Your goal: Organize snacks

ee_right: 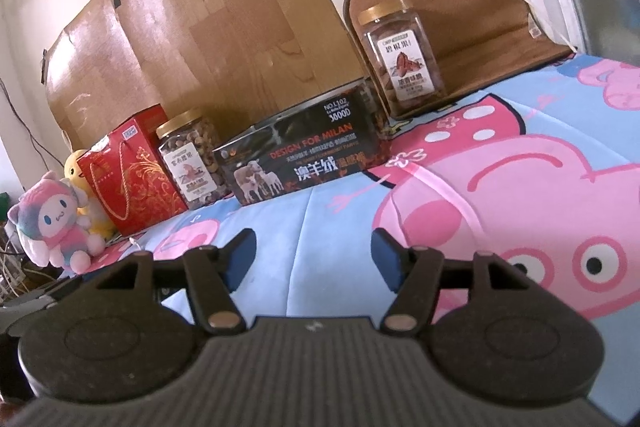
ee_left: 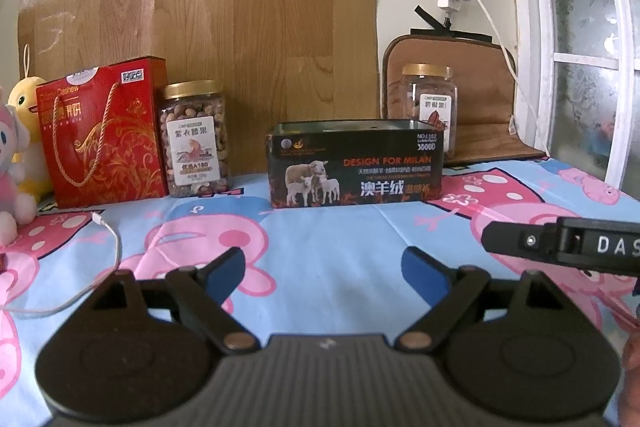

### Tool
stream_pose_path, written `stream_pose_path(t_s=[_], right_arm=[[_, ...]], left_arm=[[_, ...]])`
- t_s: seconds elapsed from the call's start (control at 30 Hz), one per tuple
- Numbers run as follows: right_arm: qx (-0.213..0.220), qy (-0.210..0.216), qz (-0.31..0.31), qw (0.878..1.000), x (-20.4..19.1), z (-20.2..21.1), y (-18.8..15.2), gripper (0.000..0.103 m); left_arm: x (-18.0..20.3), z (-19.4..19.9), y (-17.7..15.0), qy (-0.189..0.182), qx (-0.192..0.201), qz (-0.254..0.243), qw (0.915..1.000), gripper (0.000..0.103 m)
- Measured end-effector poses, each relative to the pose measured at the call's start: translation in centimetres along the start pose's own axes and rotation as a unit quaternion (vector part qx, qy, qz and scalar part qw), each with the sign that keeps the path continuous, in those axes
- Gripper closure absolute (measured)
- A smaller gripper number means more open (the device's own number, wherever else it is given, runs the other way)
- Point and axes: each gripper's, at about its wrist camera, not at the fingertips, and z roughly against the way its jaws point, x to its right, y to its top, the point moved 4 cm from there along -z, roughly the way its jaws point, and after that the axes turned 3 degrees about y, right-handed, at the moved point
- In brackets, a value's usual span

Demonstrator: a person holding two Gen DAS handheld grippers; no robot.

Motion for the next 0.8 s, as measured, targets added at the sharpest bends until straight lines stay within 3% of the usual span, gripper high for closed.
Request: stream_pose_path(t_s=[0.13,0.5,0.8], right_arm=[[0.003,0.0,0.008,1.0,-0.1,-0.1,0.0,0.035],[0.01,-0.008,0.006,1.0,-0.1,-0.1,0.1,0.029],[0.012,-0.006,-0.004,1.0,0.1,0.0,0.1,0.026]], left_arm=[[0.3,0.2,0.0,-0.009,0.007,-0.007,0.9999,0.008],[0.0,0.6,0.1,-0.007,0.021,0.0,0.9998,0.007],[0.2,1.1,0.2,-0.019,0.036,-0.002,0.9992,0.0]])
